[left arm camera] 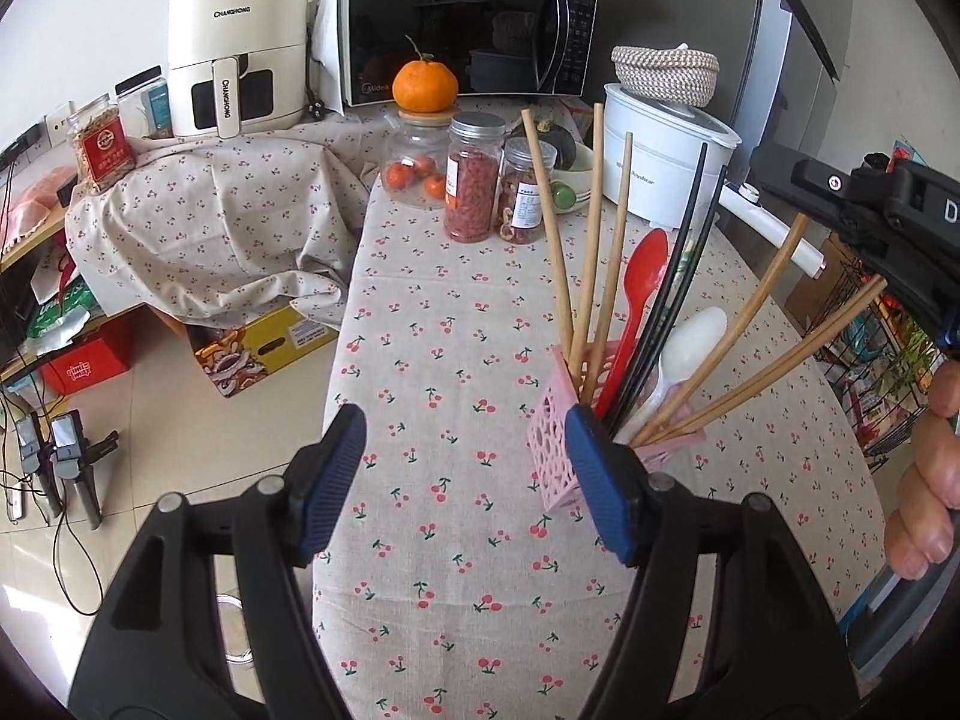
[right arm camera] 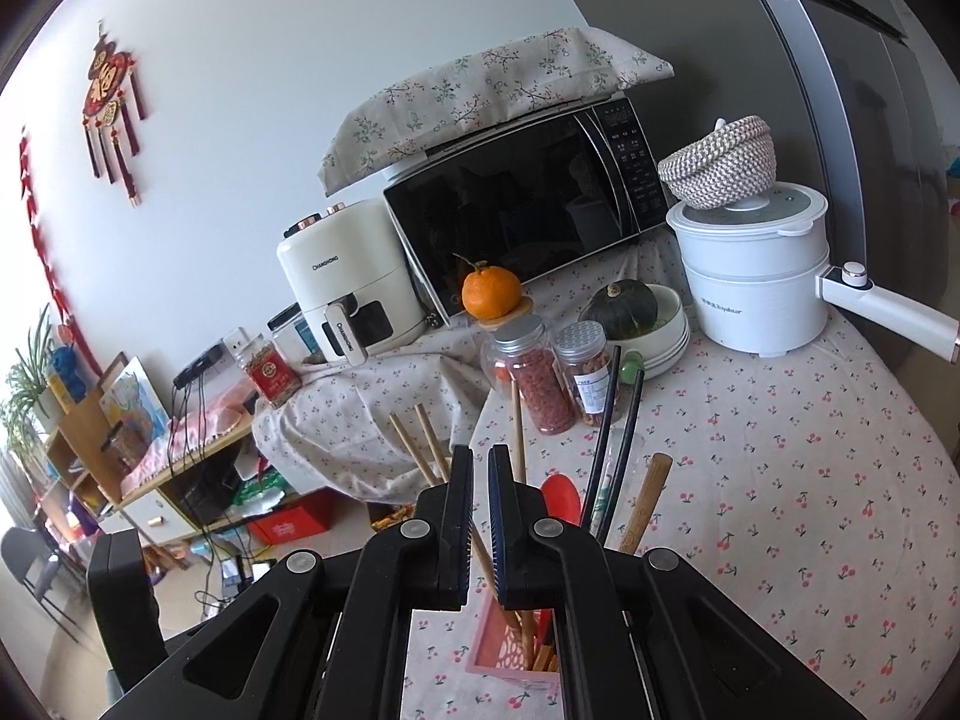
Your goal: Organize utensils
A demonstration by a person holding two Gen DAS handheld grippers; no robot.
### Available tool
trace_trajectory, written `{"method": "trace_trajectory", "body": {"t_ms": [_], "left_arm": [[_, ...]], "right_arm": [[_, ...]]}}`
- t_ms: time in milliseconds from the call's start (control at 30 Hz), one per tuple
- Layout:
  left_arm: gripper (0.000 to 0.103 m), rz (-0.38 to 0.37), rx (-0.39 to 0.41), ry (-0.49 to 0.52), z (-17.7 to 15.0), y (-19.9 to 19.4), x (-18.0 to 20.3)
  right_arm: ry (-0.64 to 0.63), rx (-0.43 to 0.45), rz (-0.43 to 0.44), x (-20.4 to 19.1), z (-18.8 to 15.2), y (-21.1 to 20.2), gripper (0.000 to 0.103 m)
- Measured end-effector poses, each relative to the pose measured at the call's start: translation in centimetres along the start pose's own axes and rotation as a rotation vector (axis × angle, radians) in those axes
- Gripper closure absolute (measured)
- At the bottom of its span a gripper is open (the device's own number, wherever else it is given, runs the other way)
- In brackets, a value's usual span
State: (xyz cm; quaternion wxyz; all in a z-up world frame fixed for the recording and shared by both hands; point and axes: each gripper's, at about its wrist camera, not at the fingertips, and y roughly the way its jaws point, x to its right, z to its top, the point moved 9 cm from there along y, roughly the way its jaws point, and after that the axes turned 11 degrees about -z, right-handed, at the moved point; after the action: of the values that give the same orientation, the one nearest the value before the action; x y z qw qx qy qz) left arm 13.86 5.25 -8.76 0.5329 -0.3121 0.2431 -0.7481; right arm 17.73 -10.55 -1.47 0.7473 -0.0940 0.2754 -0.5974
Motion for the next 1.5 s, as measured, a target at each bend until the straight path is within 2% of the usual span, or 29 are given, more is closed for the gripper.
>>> {"method": "trace_trajectory", "body": {"t_ms": [167, 233, 333, 400, 467, 533, 633, 700, 767, 833, 933, 1033, 1100, 1233, 1500], "left_arm": [[0.029, -0.001, -0.003, -0.001, -0.1, 0.0, 0.0], [0.028, -0.008, -0.001, -0.009, -0.1, -0.1, 0.1], [0.024, -0.011, 0.006, -0.018, 0.0, -0.3, 0.4], [0.023, -0.003, 0.014, -0.017, 0.0, -0.6, 0.7], [0.021, 0.005, 0.022, -0.014, 0.1, -0.9, 1.1], [0.019, 0.019, 0.03, -0.011, 0.1, -1.3, 1.6], [0.017, 0.029, 0.046, 0.002, 0.0, -2.1, 2.4], [0.014, 0.036, 0.047, 0.017, -0.1, -2.7, 3.1], [0.004, 0.034, 0.051, 0.021, -0.3, -3.2, 3.8], [0.001, 0.032, 0.057, 0.022, -0.4, -3.7, 4.6], [0.001, 0.035, 0.056, 0.036, -0.8, -4.4, 5.8], [0.001, 0.045, 0.065, 0.076, -1.1, -5.0, 7.1], [0.001, 0.049, 0.065, 0.093, -1.3, -5.0, 7.8], [0.001, 0.034, 0.043, 0.088, -1.9, -4.3, 8.7], [0.001, 0.049, 0.034, 0.074, -2.0, -3.6, 9.4]], "right_arm": [[-0.008, -0.013, 0.017, 0.0, -0.2, 0.0, 0.096], [-0.005, -0.009, 0.03, 0.0, -0.1, -0.4, 0.092], [0.005, 0.022, 0.055, 0.4, 0.8, -1.8, 0.079], [0.009, 0.059, 0.07, 0.8, 1.5, -3.2, 0.06], [0.006, 0.111, 0.071, 1.4, 2.3, -4.9, 0.049], [-0.016, 0.151, 0.06, 2.0, 2.9, -6.6, 0.045], [-0.053, 0.193, 0.028, 3.0, 3.3, -8.8, 0.029], [-0.076, 0.21, -0.003, 3.9, 3.2, -10.0, 0.015], [-0.095, 0.215, -0.051, 5.0, 2.9, -10.9, 0.011], [-0.107, 0.196, -0.12, 6.3, 2.4, -11.3, 0.002], [-0.114, 0.162, -0.224, 8.6, 1.2, -11.9, 0.0], [-0.134, 0.055, -0.36, 11.1, -0.9, -11.6, 0.0], [-0.14, -0.02, -0.411, 12.3, -2.4, -11.3, 0.0], [-0.147, -0.093, -0.401, 12.9, -4.5, -11.2, 0.0], [-0.153, -0.117, -0.401, 13.5, -5.1, -11.2, 0.0]]}}
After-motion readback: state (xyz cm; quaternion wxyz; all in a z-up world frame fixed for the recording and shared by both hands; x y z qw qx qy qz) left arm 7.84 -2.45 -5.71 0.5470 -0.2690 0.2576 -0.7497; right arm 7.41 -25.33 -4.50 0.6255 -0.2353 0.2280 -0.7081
